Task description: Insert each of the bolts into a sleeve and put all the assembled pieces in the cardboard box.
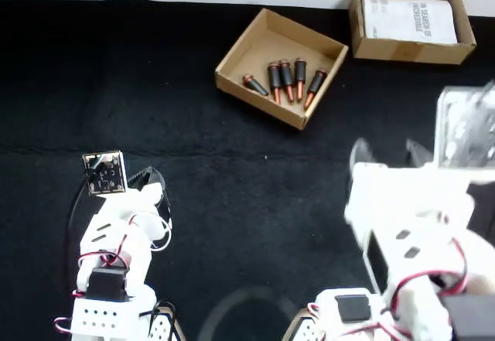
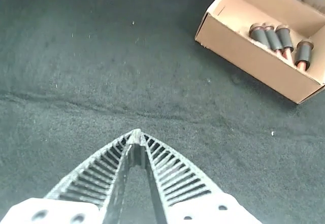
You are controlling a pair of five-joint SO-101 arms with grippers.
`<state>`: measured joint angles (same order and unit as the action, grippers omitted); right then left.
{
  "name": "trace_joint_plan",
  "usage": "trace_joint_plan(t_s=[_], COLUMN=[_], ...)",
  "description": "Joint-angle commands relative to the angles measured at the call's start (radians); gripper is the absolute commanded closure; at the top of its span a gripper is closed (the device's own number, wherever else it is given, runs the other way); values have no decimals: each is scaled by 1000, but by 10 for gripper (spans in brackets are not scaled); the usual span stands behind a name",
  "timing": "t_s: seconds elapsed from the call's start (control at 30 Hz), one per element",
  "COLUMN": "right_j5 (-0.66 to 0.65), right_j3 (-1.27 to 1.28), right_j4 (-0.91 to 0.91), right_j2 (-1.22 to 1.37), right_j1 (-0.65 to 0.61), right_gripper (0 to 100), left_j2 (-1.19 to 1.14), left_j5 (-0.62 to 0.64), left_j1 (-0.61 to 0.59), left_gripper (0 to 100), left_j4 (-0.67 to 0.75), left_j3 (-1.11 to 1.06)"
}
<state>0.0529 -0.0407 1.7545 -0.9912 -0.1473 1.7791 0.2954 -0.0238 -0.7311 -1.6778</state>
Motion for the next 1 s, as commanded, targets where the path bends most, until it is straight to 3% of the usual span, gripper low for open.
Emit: trace_joint_plan(t_s=[0.0,0.2,0.5,0.8,0.97], right_j5=[-11,-11,-11,-78,-80], right_j3=[309,802,1395,1713,1730], right_j4=[-50,-265,-532,-582,-565], right_j2=[-157,-420,-776,-825,-825], right_j1=[1,2,4,54,64], right_gripper=[807,807,807,807,858], left_j2=[25,28,28,28,28], left_j5=[-2,-5,-9,-345,-397], left_j1=[8,2,-61,-387,-409], left_gripper=[990,990,990,991,991], left_j4=[-66,-262,-361,-399,-462], left_j3=[-18,-18,-18,-18,-18])
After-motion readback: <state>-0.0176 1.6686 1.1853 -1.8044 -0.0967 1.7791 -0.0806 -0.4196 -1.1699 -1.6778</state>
